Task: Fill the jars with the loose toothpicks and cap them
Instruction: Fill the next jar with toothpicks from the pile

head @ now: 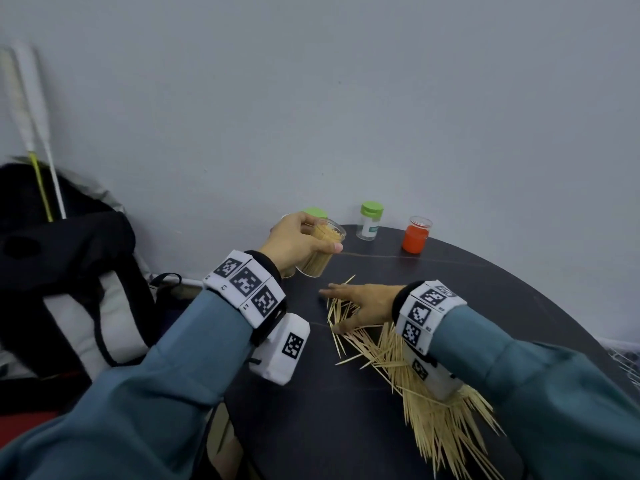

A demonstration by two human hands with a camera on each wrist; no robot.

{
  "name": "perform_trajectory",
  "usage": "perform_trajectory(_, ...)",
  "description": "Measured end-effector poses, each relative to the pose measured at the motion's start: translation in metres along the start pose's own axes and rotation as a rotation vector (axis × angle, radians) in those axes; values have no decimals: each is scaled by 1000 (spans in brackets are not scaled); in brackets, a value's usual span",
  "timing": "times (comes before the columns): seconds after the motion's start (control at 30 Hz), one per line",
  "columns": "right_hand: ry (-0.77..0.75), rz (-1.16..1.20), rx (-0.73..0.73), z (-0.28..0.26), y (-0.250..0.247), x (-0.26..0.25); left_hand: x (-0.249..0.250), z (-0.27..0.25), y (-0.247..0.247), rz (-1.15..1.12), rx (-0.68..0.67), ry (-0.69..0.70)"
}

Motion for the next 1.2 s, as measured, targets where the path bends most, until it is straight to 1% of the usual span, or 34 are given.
perform_trajectory(0.07,7,-37,6,3,-1,0,2,0,-1,-6,-13,11)
perform_trajectory(0.23,-15,-132,90,-9,-1,7,2,1,-2,-3,-14,23)
perform_trajectory(0.33,11,-186,125,-20,6,15,0,3,-1,23,1,18)
perform_trajectory(0.43,41,-183,160,-28,10,22,0,3,3,34,-12,15)
perform_trajectory(0.6,58,-130,149,-41,15,31,1,2,7,16,-40,34)
perform_trajectory(0.73,80,-179,131,-53,20,36,2,3,8,27,-39,45)
perform_trajectory(0.8,66,-204,132,-59,21,36,2,5,8,28,-41,49)
perform_trajectory(0.97,-29,-187,81,-67,33,24,3,6,14,53,-67,63)
perform_trajectory(1.13,-47,-198,132,-71,31,23,5,3,18,61,-90,66)
perform_trajectory(1.2,-52,-204,149,-73,30,25,9,-1,21,64,-114,97)
Point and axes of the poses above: each hand's wrist, its own z-axis towards the middle knuckle, its own y-axis out of the palm, x = y × z, the point moved 6 cm from there along z, towards the middle knuckle, and after that the axes turned 8 degrees about -x, right-handed, at the moved point
